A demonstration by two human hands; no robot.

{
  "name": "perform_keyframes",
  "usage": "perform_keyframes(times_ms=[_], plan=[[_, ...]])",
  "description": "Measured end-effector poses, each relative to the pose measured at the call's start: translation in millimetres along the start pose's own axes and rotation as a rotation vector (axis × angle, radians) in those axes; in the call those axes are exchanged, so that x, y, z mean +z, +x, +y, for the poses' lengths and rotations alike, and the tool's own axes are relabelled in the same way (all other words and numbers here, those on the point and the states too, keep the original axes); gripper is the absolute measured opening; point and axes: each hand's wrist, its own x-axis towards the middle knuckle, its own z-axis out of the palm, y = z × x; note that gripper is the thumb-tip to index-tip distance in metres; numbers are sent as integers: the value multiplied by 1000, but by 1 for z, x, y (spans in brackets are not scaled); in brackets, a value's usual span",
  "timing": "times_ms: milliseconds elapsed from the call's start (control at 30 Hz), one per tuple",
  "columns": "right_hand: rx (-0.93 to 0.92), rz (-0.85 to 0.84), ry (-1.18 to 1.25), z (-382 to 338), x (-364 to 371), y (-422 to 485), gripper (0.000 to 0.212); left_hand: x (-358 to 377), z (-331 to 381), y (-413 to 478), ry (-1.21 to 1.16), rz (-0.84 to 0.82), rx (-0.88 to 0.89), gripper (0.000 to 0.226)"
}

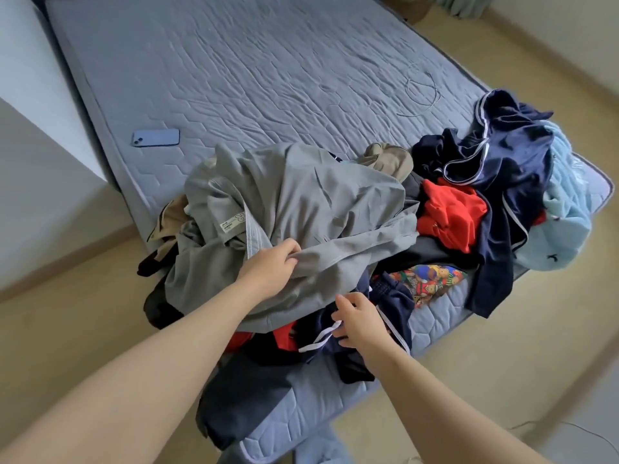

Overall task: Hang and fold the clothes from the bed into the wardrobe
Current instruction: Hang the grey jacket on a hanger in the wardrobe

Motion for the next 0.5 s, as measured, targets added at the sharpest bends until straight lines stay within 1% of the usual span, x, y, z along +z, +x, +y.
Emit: perform_keyframes(times_ms=[133, 200, 233, 300, 367, 400, 433, 500], plan=[[47, 21, 247, -33, 8, -12, 33, -24, 13, -48, -148, 15, 93, 13], [108, 27, 359, -48, 9, -17, 36, -35, 19, -67, -182, -23, 133, 17], [146, 25, 409, -56, 10, -22, 33, -42, 20, -77, -201, -50, 156, 19], [214, 36, 438, -69, 10, -35, 31, -57, 24, -96, -255, -117, 209, 21], [244, 33, 417, -78, 12, -49, 35, -75, 28, -114, -303, -162, 242, 22], [247, 16, 395, -83, 14, -55, 34, -86, 29, -121, -313, -173, 258, 22], [260, -8, 376, -86, 16, -60, 29, -94, 30, -125, -316, -190, 267, 21], [250, -36, 330, -92, 20, -70, 8, -112, 33, -135, -273, -213, 291, 19]])
